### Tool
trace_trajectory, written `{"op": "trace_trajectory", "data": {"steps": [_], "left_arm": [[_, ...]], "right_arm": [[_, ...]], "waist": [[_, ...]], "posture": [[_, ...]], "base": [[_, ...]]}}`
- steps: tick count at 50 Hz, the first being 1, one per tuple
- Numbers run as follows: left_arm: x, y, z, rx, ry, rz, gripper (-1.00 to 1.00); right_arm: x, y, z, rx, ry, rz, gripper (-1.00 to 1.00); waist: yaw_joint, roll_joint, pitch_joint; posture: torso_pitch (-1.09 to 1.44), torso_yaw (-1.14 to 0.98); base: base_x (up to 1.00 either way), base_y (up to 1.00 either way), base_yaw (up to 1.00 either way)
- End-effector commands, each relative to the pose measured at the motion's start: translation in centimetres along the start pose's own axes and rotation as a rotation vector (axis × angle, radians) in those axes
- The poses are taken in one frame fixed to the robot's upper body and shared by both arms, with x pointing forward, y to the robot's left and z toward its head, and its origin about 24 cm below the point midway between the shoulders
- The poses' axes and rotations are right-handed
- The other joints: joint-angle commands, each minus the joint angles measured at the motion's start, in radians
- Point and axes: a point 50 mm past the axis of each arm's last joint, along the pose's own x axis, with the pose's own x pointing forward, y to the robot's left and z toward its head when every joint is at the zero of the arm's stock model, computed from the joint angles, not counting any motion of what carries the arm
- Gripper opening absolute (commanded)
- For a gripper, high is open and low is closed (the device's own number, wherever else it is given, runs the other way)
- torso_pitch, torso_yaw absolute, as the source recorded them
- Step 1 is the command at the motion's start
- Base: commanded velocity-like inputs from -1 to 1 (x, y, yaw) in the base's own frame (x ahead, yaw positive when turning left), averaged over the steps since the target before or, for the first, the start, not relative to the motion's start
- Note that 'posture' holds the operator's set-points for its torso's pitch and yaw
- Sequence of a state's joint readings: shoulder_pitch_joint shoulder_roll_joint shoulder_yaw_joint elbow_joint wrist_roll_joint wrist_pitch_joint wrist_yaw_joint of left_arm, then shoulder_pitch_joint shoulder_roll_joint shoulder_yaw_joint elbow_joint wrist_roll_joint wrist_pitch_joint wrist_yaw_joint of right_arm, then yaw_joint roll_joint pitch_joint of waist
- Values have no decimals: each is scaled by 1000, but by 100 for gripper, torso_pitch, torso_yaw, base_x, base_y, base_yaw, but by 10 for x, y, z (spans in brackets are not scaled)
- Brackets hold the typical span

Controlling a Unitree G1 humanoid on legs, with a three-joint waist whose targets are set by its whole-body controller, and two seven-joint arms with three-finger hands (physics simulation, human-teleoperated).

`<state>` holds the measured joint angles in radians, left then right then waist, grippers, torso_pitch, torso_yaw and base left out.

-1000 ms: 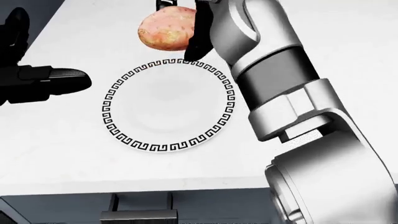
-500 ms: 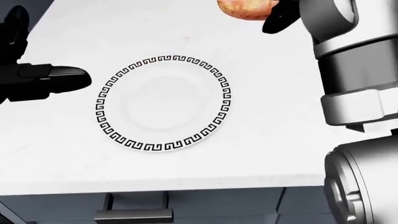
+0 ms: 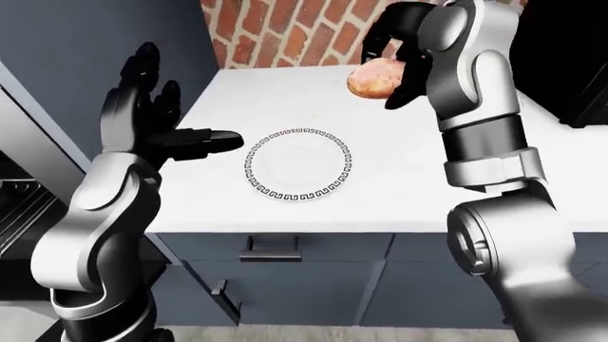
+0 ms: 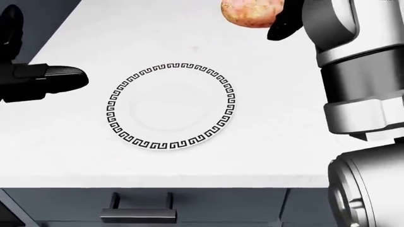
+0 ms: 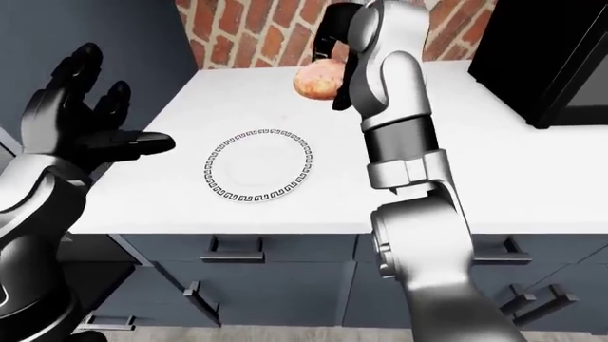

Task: Place the sweet potato on the rack of the oven.

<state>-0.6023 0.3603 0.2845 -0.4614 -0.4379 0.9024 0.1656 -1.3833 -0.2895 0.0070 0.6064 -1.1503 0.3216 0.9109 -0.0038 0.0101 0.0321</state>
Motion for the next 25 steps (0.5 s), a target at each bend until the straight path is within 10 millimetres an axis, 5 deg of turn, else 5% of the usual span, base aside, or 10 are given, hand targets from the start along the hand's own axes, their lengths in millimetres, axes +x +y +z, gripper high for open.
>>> {"op": "trace_trajectory", "data": {"steps": [1,2,9,15,17,18,25], "left_arm": [[-1,-4,17,1,-86,-21,100],[-2,-4,17,1,-86,-21,100],[-1,-4,16,0,-86,-21,100],[1,-4,15,0,-86,-22,100],[0,-4,14,0,-85,-22,100],[0,-4,14,0,-86,-23,100],[-1,-5,15,1,-85,-24,100]], "right_arm": [[-14,-23,3,-1,-13,-103,-100],[-14,-23,3,-4,-13,-103,-100],[-15,-24,3,-6,-13,-103,-100],[-12,-21,3,-6,-14,-102,-100],[-11,-19,2,-6,-13,-101,-100],[-11,-18,1,-7,-12,-99,-100],[-12,-18,2,-6,-12,-99,-100]], "waist": [[-6,-2,-31],[-3,-23,-35],[-1,-16,-30],[7,32,-13],[3,70,-16],[2,106,-28],[-5,62,-37]], "posture": [[0,0],[0,0],[0,0],[0,0],[0,0],[0,0],[0,0]], "base": [[-15,0,0],[-14,0,0],[-15,0,0],[-15,0,0],[-15,0,0],[-15,0,0],[-15,0,0]]}}
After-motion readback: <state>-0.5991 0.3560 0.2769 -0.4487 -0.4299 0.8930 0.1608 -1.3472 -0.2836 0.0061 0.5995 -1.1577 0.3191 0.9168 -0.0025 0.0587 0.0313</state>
